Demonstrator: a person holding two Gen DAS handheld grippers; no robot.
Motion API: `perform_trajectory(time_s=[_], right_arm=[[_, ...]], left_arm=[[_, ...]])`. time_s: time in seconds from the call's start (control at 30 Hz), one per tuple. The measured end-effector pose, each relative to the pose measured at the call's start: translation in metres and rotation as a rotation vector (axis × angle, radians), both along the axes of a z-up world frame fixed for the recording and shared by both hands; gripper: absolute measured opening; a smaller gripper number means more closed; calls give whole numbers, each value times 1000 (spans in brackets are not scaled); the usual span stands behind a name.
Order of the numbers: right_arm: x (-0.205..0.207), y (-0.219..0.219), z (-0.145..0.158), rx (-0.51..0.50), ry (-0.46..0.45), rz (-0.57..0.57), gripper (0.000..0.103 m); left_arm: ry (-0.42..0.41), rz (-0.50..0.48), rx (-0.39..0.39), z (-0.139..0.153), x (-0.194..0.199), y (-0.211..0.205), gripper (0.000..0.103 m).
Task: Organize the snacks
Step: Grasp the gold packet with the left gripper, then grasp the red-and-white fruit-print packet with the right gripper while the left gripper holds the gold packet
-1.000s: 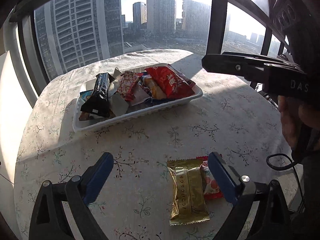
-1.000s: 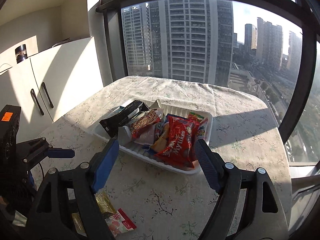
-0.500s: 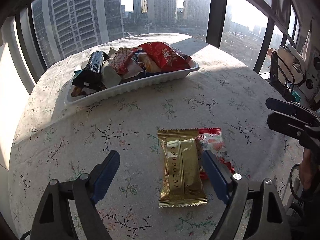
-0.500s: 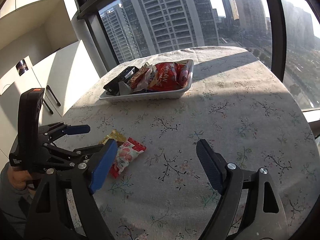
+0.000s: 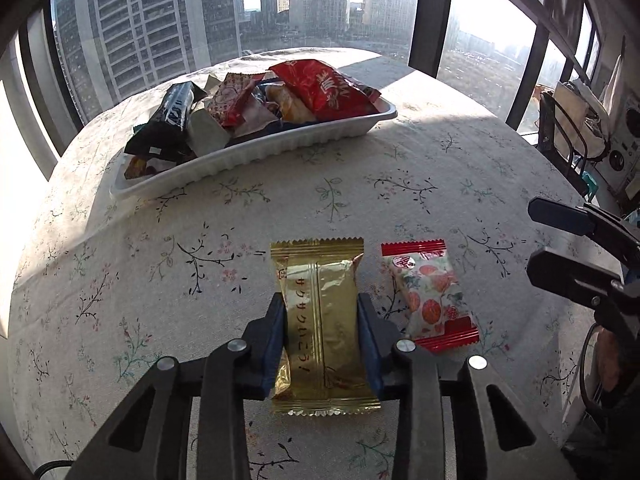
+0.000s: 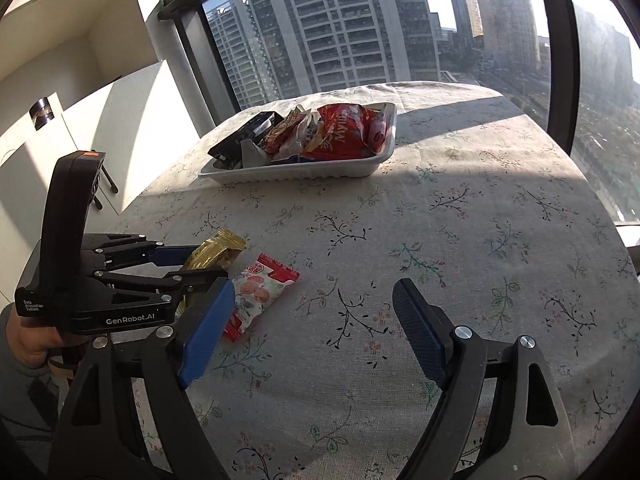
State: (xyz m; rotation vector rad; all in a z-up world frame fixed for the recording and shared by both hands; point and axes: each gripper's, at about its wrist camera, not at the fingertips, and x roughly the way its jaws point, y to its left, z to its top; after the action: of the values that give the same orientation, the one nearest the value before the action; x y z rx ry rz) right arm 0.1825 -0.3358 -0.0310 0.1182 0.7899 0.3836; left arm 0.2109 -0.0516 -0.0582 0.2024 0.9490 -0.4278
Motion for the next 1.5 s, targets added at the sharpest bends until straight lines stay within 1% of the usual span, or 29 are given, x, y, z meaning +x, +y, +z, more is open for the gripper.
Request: perform_trajectory(time_s=[0.13, 0.3, 0.47, 0.53, 0.6, 0.77, 0.83, 0.9, 0.97, 1.23, 1.37, 1.43, 1.47, 1.5], right_arm=[[1, 11, -2, -16, 11, 23, 80], [2, 30, -4, -39, 36, 51, 80], [10, 55, -11, -69, 95, 81, 80], [15, 64, -18, -80, 122, 82, 78], [20, 72, -22, -92, 138, 83, 74], [29, 89, -24, -126, 140, 84, 68], [31, 97, -25, -157, 134, 86, 63], [31, 104, -25, -184, 123, 92, 54], [31, 109, -25, -216, 110, 92, 49], [31, 114, -27, -279, 95, 117, 48], [29, 112, -26, -290, 98, 139, 48], [29, 112, -26, -298, 99, 148, 46], [29, 112, -26, -302, 99, 151, 40], [28, 112, -25, -304, 100, 154, 37]], left_arm=[[-1, -1, -15, 0, -2, 3, 33], [-1, 30, -63, 2, -6, 18, 33], [-18, 87, -135, 8, -14, 46, 33], [-24, 110, -155, 9, -17, 56, 33], [-27, 127, -170, 10, -20, 65, 33], [-27, 139, -194, 8, -24, 76, 33], [-26, 136, -201, 8, -25, 78, 33], [-25, 133, -206, 7, -26, 79, 33], [-21, 130, -210, 5, -26, 79, 33], [-17, 122, -223, 3, -27, 82, 33], [-16, 122, -219, 2, -28, 82, 33], [-17, 120, -215, 2, -28, 81, 33], [-17, 119, -214, 2, -29, 81, 33], [-17, 118, -215, 2, -29, 80, 33]])
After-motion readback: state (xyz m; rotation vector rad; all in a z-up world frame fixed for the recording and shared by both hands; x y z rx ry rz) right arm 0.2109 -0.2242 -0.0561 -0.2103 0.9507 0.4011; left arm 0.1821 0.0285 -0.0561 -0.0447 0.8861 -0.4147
